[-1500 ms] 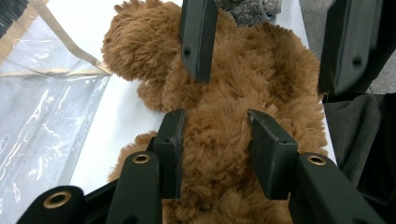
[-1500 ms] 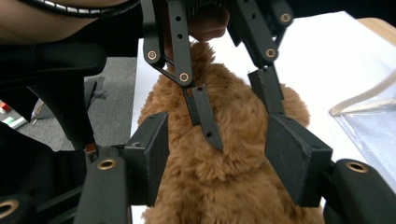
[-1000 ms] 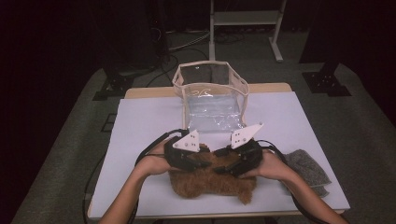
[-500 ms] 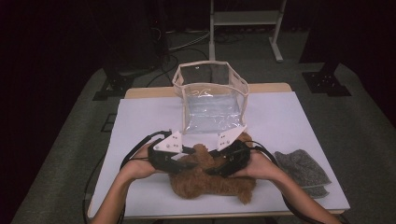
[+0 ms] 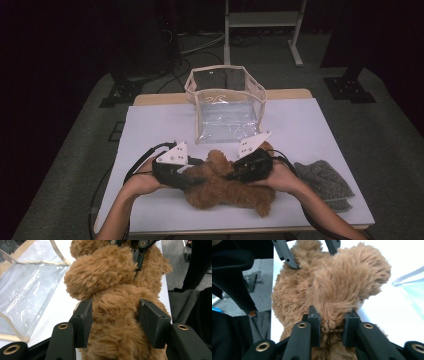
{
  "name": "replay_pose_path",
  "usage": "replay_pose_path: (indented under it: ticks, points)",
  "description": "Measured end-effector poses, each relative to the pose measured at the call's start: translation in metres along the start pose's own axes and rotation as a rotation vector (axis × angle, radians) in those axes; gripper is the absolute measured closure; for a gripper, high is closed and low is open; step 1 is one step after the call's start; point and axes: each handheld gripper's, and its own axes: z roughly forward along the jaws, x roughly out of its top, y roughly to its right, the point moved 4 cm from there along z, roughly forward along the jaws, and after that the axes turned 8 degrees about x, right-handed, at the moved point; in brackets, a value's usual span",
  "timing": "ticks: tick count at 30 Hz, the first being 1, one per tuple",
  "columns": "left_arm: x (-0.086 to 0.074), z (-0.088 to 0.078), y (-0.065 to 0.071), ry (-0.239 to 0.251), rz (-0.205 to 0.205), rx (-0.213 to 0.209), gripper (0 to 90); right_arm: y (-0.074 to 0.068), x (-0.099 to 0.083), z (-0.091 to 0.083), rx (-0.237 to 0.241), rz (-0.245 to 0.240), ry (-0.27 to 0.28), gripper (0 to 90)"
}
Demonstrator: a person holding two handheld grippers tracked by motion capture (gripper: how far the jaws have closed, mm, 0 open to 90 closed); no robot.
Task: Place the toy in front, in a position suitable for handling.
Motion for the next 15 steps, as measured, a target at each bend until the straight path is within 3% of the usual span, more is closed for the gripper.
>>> replay_pose_path:
  ticks: [4, 7, 15]
  points:
    - [0.009, 0.003, -0.005, 0.014, 0.003, 0.006, 45.2, 0.003, 0.005, -0.010, -0.031, -0.017, 0.011, 75.9]
    - [0.017, 0.006, -0.008, 0.020, 0.010, 0.015, 44.0, 0.009, 0.011, -0.025, -0.081, -0.020, 0.029, 76.6]
    - [0.033, 0.005, -0.012, 0.040, 0.031, 0.022, 42.3, 0.012, 0.018, -0.042, -0.121, -0.025, 0.038, 77.6]
